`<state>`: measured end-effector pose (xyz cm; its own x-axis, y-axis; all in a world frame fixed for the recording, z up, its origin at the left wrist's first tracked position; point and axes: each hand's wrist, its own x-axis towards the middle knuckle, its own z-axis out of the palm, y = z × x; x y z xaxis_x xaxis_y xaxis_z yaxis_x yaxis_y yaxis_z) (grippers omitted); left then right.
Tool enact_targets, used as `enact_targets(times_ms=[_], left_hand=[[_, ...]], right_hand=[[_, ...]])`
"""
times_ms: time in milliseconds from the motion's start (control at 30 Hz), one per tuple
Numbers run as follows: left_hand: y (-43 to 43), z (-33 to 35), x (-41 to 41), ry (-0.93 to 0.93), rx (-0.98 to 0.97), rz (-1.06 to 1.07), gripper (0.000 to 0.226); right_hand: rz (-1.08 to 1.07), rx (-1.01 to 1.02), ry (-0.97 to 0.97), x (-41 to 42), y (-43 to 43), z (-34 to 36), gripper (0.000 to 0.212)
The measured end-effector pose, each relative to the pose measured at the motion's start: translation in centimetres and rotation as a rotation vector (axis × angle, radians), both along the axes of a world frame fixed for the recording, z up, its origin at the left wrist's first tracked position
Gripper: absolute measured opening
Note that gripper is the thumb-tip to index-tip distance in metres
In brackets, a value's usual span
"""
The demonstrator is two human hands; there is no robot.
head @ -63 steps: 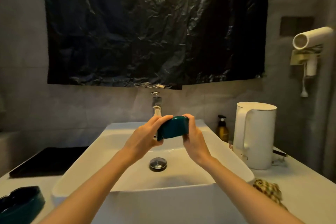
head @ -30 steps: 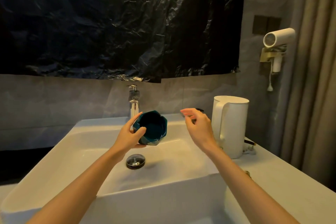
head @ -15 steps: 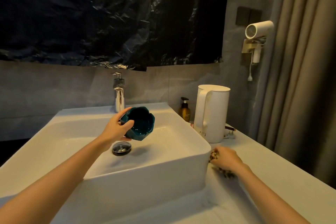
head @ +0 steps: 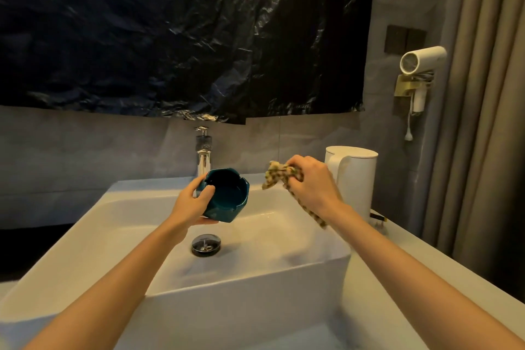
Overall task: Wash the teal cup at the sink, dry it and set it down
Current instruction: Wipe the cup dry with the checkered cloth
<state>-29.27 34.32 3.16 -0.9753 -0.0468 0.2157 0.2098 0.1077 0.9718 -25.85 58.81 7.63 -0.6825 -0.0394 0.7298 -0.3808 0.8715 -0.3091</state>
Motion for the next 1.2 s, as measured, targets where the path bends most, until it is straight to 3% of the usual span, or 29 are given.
enact_targets(times_ms=[133, 300, 567, 767, 933, 1033, 1200], left_hand=[[-0.3, 0.3, 0.0, 0.035, 0.001, 0.017, 0.037], [-0.6, 0.1, 0.1, 0.114, -0.084, 0.010, 0.034], [-1.2, -0.3, -0.5, 0.119, -0.139, 0.016, 0.036], [-1.1, 0.0, -0.7, 0.091, -0.105, 0.035, 0.036], [-1.1, 0.2, -0.4, 0.056, -0.076, 0.027, 0.038], [-1.0, 0.4, 0.0, 0.049, -0.075, -0.027, 0.034], [-0.9, 0.2, 0.3, 0.065, -0.113, -0.037, 0.029]], right_hand=[[0.118, 0.035, 0.049, -1.5, -6.5, 0.2, 0.014], [0.163, 0.231, -0.034, -3.8, -10.8, -2.3, 0.019], [0.438, 0.077, -0.107, -4.3, -10.9, -3.8, 0.041], [0.498, 0.080, -0.187, -3.7, -10.6, -3.9, 0.031], [0.433, 0.375, -0.169, -3.6, -10.7, -3.5, 0.042], [0.325, 0.516, -0.015, -4.0, -10.2, -3.7, 0.041], [0.024, 0.575, 0.109, -4.1, -9.6, -4.2, 0.034]])
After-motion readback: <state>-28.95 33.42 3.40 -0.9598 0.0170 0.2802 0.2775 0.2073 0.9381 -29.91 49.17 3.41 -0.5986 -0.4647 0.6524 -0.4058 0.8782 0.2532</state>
